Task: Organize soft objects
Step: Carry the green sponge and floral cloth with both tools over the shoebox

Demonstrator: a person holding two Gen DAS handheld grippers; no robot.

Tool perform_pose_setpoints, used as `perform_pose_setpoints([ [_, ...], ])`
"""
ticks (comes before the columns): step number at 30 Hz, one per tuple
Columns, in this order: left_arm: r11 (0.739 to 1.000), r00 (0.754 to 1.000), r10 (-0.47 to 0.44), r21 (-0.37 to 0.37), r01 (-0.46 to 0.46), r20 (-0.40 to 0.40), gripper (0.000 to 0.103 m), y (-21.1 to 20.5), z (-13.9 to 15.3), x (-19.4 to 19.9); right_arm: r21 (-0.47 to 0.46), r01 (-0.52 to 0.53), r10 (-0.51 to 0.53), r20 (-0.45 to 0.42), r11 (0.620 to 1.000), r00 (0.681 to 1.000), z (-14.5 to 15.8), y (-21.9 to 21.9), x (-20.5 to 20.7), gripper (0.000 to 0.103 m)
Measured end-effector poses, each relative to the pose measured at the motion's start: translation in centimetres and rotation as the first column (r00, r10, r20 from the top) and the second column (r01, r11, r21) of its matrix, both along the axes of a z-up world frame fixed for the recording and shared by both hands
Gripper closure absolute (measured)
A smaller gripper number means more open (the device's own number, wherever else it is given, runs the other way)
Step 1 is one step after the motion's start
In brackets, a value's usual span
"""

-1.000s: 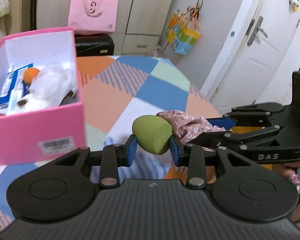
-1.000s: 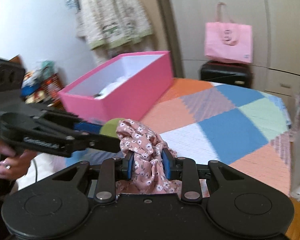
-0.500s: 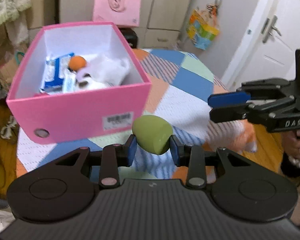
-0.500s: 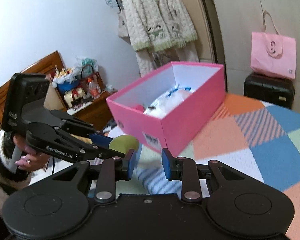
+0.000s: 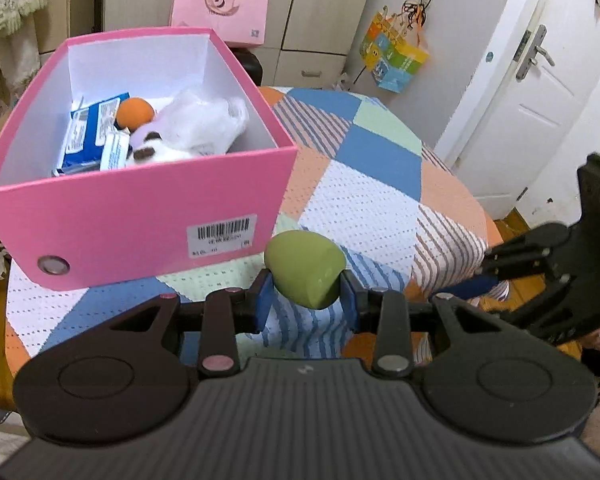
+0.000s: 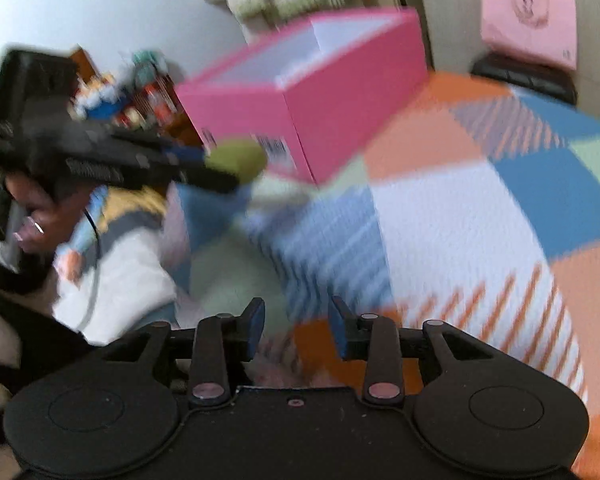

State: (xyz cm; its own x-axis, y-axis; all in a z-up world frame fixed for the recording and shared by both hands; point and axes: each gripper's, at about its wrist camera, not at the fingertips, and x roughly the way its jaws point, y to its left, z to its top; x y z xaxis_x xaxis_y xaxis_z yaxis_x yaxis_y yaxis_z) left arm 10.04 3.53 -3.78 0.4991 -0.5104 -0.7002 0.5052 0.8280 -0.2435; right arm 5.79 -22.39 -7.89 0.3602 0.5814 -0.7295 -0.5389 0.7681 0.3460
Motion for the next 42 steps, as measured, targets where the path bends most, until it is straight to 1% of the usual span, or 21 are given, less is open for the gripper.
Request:
perform_pose_setpoints([
  [1, 1.0, 1.0, -0.001, -0.001, 0.001, -0.005, 0.069, 0.0, -0.1, 0.0, 0.001, 0.013, -0.013, -0.037, 1.0, 0.999, -0.8, -0.1, 0.0, 0.06],
  [4, 1.0, 1.0, -0.008, -0.003, 0.008, -0.001, 0.069, -0.1, 0.0, -0.2, 0.016, 0.061, -0.059, -0.122, 0.998, 0.991, -2.9, -0.9, 0.1, 0.039],
  [6, 1.0, 1.0, -0.012, -0.002, 0.012, 0.002, 0.069, -0.1, 0.0, -0.3, 0.018, 0.07, -0.066, -0.16, 0.997, 0.985, -3.9, -1.2, 0.0, 0.038],
  [7, 1.0, 1.0, -0.014, 0.001, 0.014, 0.002, 0.069, -0.2, 0.0, -0.4, 0.021, 0.069, -0.064, -0.182, 0.997, 0.981, -4.3, -1.2, -0.1, 0.035],
  [8, 1.0, 1.0, -0.017, 0.003, 0.017, 0.001, 0.069, -0.2, 0.0, -0.4, 0.027, 0.06, -0.053, -0.208, 0.998, 0.977, -4.8, -1.2, -0.1, 0.029],
  [9, 1.0, 1.0, -0.018, 0.006, 0.018, -0.003, 0.069, -0.2, -0.2, -0.5, 0.032, 0.055, -0.046, -0.239, 0.998, 0.97, -5.7, -0.8, -0.1, 0.027],
  [11, 1.0, 1.0, -0.019, 0.007, 0.019, -0.01, 0.069, -0.2, -0.3, -0.5, 0.027, 0.045, -0.034, -0.31, 0.999, 0.95, -7.3, -0.1, 0.2, 0.026],
  [13, 1.0, 1.0, -0.02, 0.003, 0.02, -0.015, 0.069, -0.2, -0.5, -0.6, 0.016, 0.045, -0.037, -0.343, 0.999, 0.939, -8.6, 0.4, 0.4, 0.026],
  [14, 1.0, 1.0, -0.018, 0.001, 0.018, -0.016, 0.069, -0.1, -0.6, -0.7, 0.02, 0.053, -0.043, -0.349, 0.998, 0.936, -9.1, 0.5, 0.5, 0.029],
  [15, 1.0, 1.0, -0.016, 0.0, 0.016, -0.017, 0.069, -0.1, -0.7, -0.7, 0.025, 0.055, -0.043, -0.349, 0.998, 0.936, -9.3, 0.5, 0.6, 0.035],
  [17, 1.0, 1.0, -0.014, -0.001, 0.014, -0.019, 0.069, 0.0, -0.8, -0.8, 0.019, 0.04, -0.031, -0.329, 0.999, 0.944, -9.2, 0.8, 0.5, 0.08],
  [18, 1.0, 1.0, -0.014, 0.001, 0.014, -0.02, 0.069, 0.0, -0.7, -0.9, 0.005, 0.026, -0.023, -0.307, 1.0, 0.951, -8.9, 1.0, 0.4, 0.084],
  [21, 1.0, 1.0, -0.021, 0.01, 0.021, -0.014, 0.069, 0.1, -0.4, -1.4, -0.022, -0.011, 0.006, -0.222, 1.0, 0.975, -7.0, 1.6, -0.5, 0.086],
  [25, 0.999, 1.0, -0.029, 0.021, 0.03, -0.009, 0.069, 0.1, 0.2, -2.0, -0.057, -0.033, 0.025, -0.128, 0.998, 0.991, -3.7, 2.5, -1.2, 0.086],
  [27, 0.999, 0.999, -0.036, 0.025, 0.036, -0.003, 0.069, 0.1, 0.7, -2.4, -0.058, -0.05, 0.045, -0.085, 0.997, 0.995, -2.0, 2.8, -1.3, 0.086],
  [30, 0.999, 0.999, -0.03, 0.036, 0.03, 0.022, 0.069, 0.3, 1.5, -3.0, -0.011, -0.091, 0.09, -0.055, 0.996, 0.994, 0.3, 3.5, -1.4, 0.086],
  [32, 0.998, 0.999, -0.03, 0.047, 0.029, 0.033, 0.069, 0.6, 1.9, -3.5, 0.027, -0.117, 0.118, -0.044, 0.993, 0.992, 1.3, 3.8, -1.4, 0.086],
  [36, 0.998, 0.999, -0.02, 0.052, 0.018, 0.037, 0.069, 1.3, 2.7, -3.9, 0.068, -0.159, 0.16, -0.009, 0.985, 0.987, 3.0, 5.1, -1.1, 0.086],
  [40, 0.998, 0.998, -0.002, 0.055, -0.001, 0.067, 0.069, 2.0, 4.1, -4.1, 0.062, -0.178, 0.173, 0.083, 0.982, 0.981, 5.4, 5.8, -0.5, 0.086],
  [42, 0.999, 0.996, 0.006, 0.048, -0.01, 0.085, 0.069, 2.4, 4.8, -3.9, 0.08, -0.193, 0.182, 0.125, 0.978, 0.975, 6.6, 5.6, 0.2, 0.086],
])
